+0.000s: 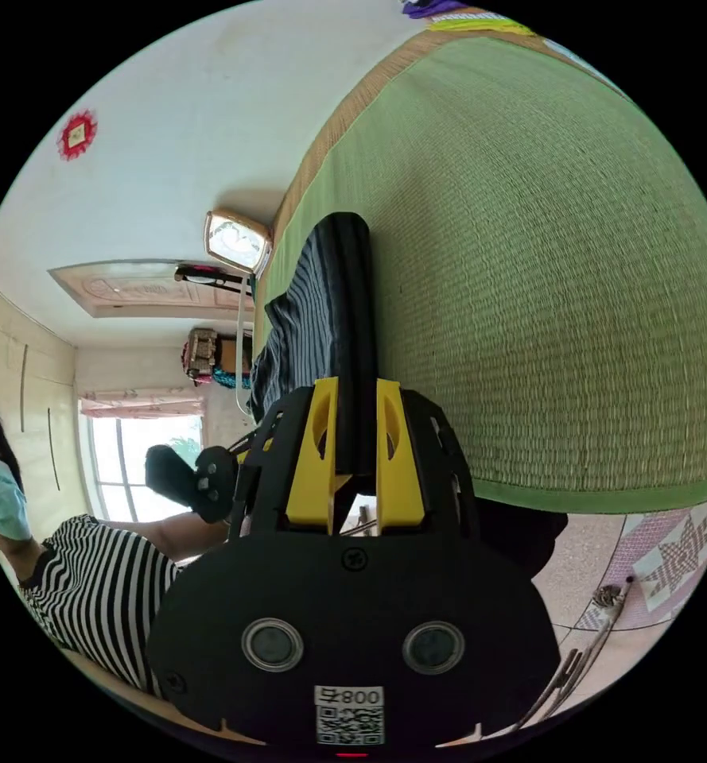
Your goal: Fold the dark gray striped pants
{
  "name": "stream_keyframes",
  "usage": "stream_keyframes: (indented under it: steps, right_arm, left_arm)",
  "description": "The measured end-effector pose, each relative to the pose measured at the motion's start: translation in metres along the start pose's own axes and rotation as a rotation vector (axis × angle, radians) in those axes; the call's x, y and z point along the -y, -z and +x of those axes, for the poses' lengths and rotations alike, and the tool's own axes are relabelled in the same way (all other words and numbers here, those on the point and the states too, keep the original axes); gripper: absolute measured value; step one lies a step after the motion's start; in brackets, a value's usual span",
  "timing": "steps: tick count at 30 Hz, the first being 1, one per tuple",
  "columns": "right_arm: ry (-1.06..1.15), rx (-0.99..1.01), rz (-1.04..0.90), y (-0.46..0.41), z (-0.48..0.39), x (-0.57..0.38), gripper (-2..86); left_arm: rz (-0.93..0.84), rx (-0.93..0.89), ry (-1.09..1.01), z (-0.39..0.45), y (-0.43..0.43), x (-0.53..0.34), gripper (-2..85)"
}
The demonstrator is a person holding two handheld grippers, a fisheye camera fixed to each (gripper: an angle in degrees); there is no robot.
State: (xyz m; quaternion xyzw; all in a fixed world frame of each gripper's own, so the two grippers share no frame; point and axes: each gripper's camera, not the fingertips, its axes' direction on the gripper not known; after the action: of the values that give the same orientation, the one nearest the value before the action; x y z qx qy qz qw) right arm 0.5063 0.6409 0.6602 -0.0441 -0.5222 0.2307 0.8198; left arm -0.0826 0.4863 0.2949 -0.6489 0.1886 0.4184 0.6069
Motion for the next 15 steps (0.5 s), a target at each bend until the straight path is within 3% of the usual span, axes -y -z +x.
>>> stream_keyframes:
  steps: [6,15]
  right_arm:
    - [0.041,-0.021,-0.001,0.034,-0.003,0.032,11.3]
    - [-0.005,0.050,-0.069,0.050,-0.001,0.064,12.1]
  left_arm:
    - [0.047,-0.143,0.098,-0.002,-0.003,0.000,4.3]
    - [0.106,-0.142,0.079,0.016,0.000,-0.007,2.9]
